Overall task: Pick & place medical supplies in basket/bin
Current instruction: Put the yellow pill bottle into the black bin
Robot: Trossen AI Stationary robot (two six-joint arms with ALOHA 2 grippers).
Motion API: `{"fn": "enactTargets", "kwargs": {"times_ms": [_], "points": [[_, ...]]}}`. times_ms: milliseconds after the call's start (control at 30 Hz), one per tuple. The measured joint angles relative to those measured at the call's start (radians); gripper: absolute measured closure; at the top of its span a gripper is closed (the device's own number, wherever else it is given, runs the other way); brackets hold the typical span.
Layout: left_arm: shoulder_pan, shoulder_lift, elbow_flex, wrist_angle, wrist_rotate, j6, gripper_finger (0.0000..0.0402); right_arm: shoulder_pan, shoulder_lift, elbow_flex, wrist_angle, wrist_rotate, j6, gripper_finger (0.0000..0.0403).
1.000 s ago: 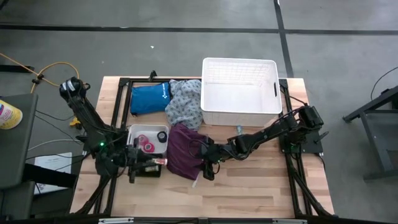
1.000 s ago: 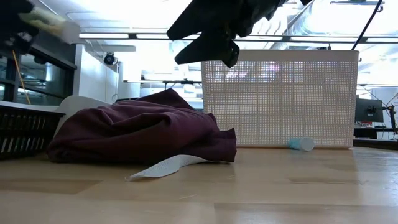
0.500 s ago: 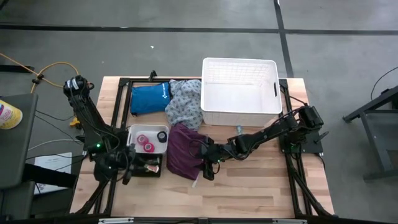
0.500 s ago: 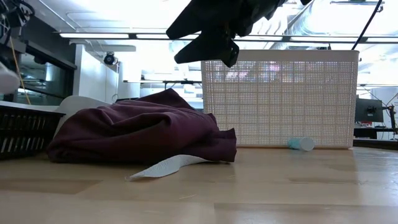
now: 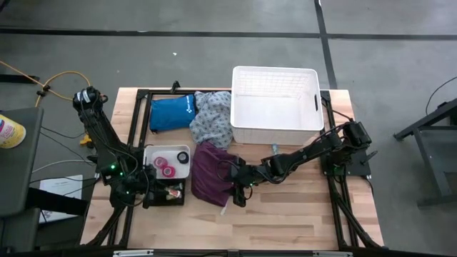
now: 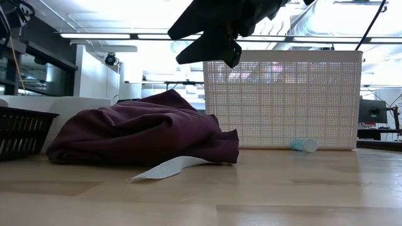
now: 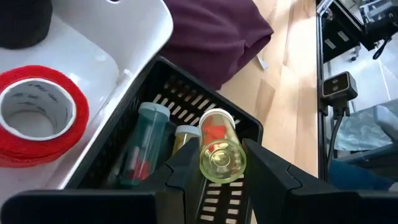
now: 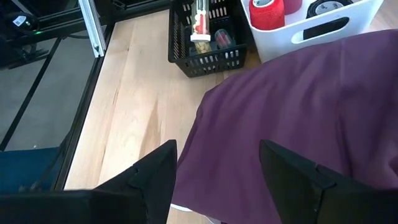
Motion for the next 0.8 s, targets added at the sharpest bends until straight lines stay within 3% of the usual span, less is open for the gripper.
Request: {"fn": "enactTargets", "kwargs": {"times_ms": [433,800], "points": [[0.0,0.0,0.0,0.002,-0.012,0.081,0.0301,0.0,0.0,0.0,0.0,0.0,-0.002,0.0188],[0.0,0.0,0.0,0.002,-0.034,0.111,0.0258,0.0,0.0,0.0,0.0,0.0,-0.001,0.0188]]}}
